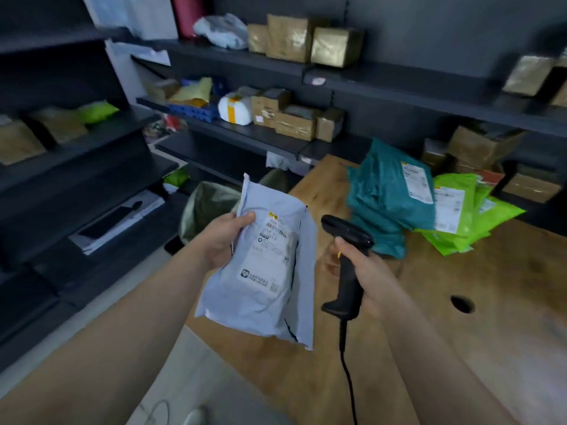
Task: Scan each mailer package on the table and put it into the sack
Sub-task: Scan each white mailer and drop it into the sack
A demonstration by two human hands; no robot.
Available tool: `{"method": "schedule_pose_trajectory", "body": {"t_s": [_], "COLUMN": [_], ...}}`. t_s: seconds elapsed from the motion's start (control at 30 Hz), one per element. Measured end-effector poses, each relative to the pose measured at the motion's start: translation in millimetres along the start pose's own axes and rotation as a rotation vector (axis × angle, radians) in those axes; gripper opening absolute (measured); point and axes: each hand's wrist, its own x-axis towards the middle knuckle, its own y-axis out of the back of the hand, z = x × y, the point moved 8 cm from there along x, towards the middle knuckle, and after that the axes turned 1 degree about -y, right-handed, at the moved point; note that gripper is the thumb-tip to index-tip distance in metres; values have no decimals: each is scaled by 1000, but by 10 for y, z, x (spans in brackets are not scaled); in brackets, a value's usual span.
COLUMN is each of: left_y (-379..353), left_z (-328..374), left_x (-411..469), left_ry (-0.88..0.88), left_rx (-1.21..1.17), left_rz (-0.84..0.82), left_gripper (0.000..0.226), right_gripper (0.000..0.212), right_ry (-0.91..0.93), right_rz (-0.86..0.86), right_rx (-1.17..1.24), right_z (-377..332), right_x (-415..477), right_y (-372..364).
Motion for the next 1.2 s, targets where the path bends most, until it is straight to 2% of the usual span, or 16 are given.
{"method": "schedule_pose_trajectory", "body": {"t_s": [0.17, 0.3, 0.37, 0.43, 0.53, 0.6, 0.73, 0.8, 0.93, 1.0, 1.13, 1.2], "left_y": [1119, 1976, 2322, 2627, 2938, 3082, 3233, 3294, 3539, 3665, 3889, 3868], "left_z": [466, 858, 1052, 1207, 1363, 1426, 1563, 1629, 1697, 1658, 1427, 1282], "left_x": [285, 547, 678, 832, 1094, 1320, 1827, 2120, 2733, 3046, 3680, 4019], "left_ry": [-13, -6, 2, 20, 51, 59, 74, 79, 115, 142, 208, 242], "left_rx": [-64, -126, -135, -169, -249, -297, -334, -343, -308, -258, 9, 202], "left_rz": [14, 5, -4, -2, -29, -43, -65, -64, -30, -3, 90, 44], "left_gripper": [27, 26, 25, 28, 31, 32, 35, 37, 38, 36, 27, 21], "right_gripper": [40, 58, 52, 45, 65, 68, 37, 33, 39, 41, 52, 63], "right_ry": [-23, -121, -169, -215, -256, -291, -351, -367, -399, -405, -396, -375], "right_rz": [-79, -142, -194, -216, -197, -210, -271, -295, -265, -195, 26, 145], "right_rx": [-34, -1, 58, 104, 134, 161, 235, 257, 282, 291, 232, 218], "right_z": [101, 284, 355, 424, 526, 592, 673, 671, 668, 687, 686, 666], "right_x": [524, 926, 1082, 1244, 1474, 1668, 2126, 2386, 2893, 3135, 3511, 3651], "right_y": [-1136, -2102, -2550, -2921, -3372, -3600, -3950, -4068, -4189, -4131, -3882, -3753]}}
